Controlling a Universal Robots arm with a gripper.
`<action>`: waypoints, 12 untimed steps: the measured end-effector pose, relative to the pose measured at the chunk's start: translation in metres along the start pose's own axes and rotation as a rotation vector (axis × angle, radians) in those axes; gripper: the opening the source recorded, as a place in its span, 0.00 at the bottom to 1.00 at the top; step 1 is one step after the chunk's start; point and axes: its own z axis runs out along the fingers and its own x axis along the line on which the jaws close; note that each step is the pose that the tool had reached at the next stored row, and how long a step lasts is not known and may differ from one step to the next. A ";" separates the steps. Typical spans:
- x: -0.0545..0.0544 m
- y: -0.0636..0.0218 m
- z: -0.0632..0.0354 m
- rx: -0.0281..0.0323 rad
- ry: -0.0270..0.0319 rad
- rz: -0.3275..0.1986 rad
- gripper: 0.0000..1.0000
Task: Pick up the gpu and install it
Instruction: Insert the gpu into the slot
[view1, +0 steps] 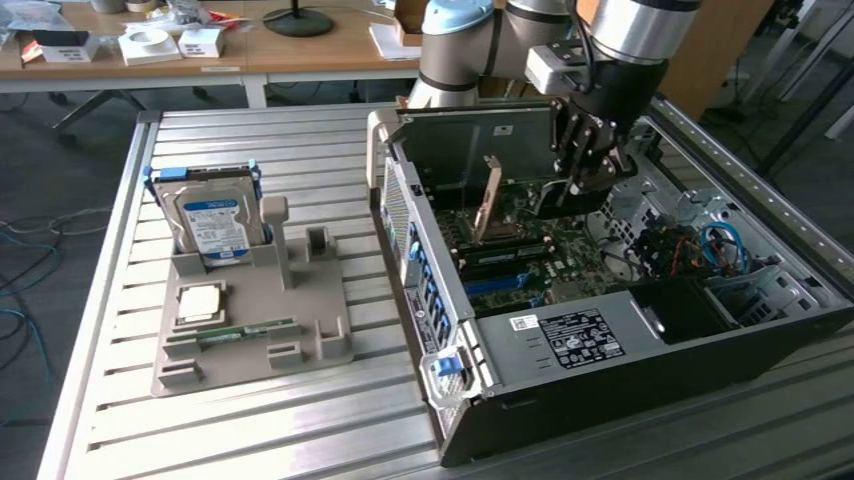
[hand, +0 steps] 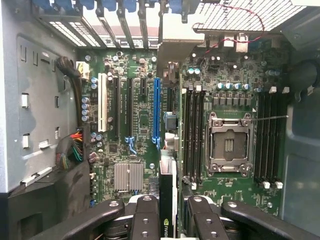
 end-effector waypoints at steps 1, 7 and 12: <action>0.000 0.0000 0.0019 0.0001 -0.0001 0.000 0.27; 0.001 0.0001 0.0119 -0.0001 0.0000 0.000 0.27; 0.001 0.0001 0.0185 -0.0004 -0.0001 0.000 0.27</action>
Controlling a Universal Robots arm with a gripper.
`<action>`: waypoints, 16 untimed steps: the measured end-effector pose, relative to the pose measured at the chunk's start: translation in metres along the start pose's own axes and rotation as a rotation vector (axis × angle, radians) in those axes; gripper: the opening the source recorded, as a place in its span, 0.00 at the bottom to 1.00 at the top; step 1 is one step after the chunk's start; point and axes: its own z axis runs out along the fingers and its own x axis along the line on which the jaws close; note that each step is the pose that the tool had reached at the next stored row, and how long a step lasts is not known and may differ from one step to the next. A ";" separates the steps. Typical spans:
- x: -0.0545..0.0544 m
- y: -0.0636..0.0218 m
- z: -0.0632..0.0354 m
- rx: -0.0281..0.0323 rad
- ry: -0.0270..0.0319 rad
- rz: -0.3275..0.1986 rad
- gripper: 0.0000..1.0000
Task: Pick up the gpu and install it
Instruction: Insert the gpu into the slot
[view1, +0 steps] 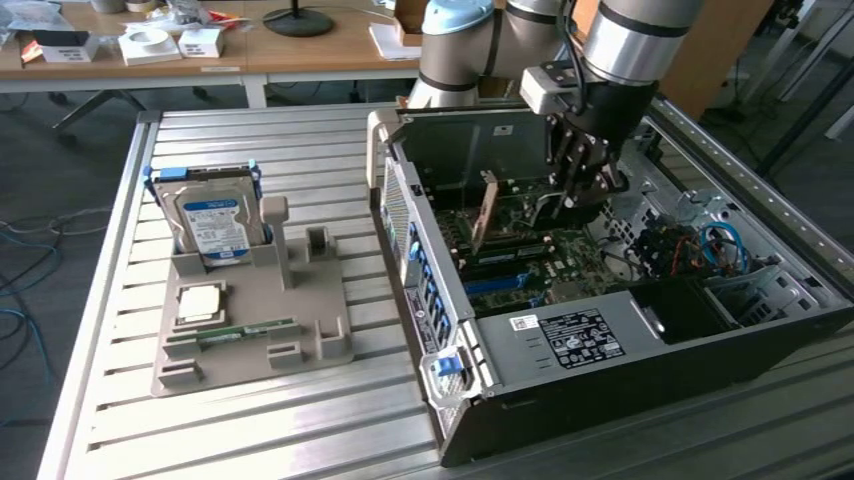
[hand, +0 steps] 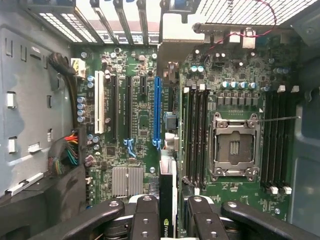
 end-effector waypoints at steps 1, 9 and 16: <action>0.000 0.0000 0.0012 0.0000 0.0001 0.000 0.27; 0.001 0.0001 0.0132 -0.0012 0.0000 0.000 0.27; 0.002 0.0002 0.0212 -0.0022 0.0001 0.000 0.27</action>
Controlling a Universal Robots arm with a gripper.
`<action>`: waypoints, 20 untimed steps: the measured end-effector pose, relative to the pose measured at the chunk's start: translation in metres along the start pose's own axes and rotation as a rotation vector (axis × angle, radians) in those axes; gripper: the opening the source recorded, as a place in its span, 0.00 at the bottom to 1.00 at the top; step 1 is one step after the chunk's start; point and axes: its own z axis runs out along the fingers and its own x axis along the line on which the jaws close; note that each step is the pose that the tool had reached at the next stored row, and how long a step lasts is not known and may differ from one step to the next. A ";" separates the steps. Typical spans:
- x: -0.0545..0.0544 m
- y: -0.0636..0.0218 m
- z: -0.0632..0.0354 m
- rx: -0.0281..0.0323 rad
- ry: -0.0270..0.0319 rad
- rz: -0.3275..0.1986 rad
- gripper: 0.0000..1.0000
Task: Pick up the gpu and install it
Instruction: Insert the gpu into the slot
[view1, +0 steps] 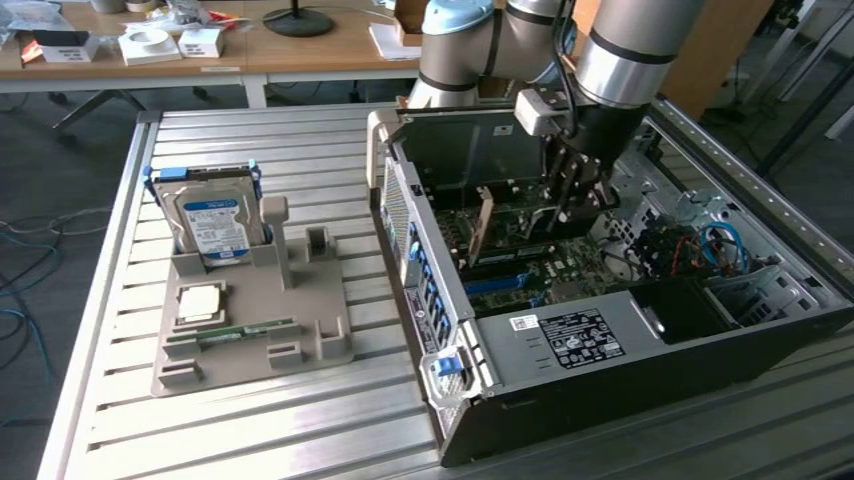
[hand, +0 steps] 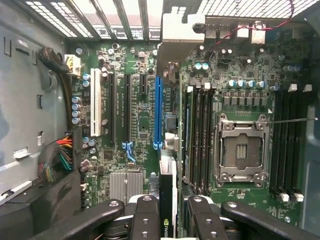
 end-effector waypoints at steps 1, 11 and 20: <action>0.000 0.0000 0.0010 0.0000 0.0000 0.000 0.27; 0.000 0.0001 0.0108 -0.0002 -0.0002 0.000 0.27; 0.001 0.0001 0.0193 -0.0005 0.0000 0.000 0.27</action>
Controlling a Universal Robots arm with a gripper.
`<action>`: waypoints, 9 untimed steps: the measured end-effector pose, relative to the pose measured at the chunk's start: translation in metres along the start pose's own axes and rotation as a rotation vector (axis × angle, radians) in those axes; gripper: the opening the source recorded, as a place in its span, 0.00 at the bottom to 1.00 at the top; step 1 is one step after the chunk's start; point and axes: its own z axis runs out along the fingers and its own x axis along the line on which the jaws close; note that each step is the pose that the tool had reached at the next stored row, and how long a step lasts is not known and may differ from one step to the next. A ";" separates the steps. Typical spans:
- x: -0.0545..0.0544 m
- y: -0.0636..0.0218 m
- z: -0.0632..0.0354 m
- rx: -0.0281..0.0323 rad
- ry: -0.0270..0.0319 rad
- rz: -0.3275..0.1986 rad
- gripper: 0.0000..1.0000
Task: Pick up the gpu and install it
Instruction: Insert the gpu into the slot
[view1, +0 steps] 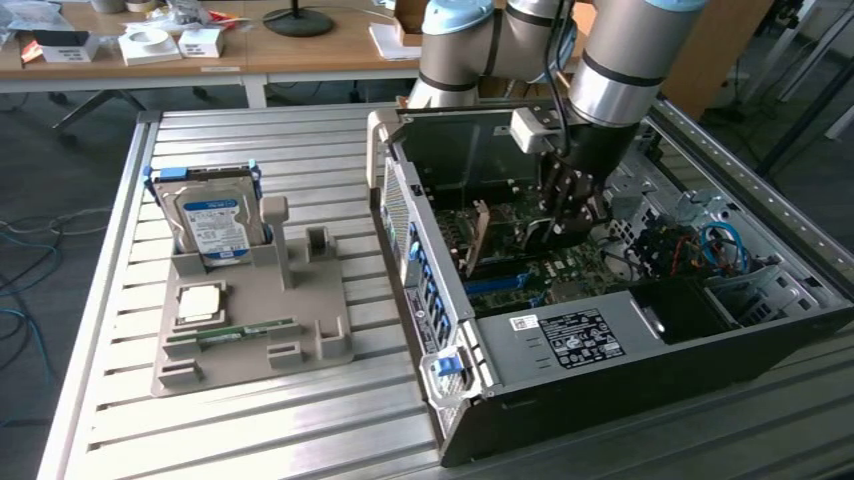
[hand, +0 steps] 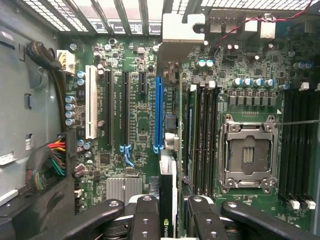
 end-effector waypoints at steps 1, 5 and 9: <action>0.000 0.0000 0.0003 -0.0001 0.0001 0.000 0.27; 0.000 0.0001 0.0006 0.0000 0.0000 0.000 0.27; 0.000 0.0060 0.0008 0.0001 -0.0002 0.000 0.27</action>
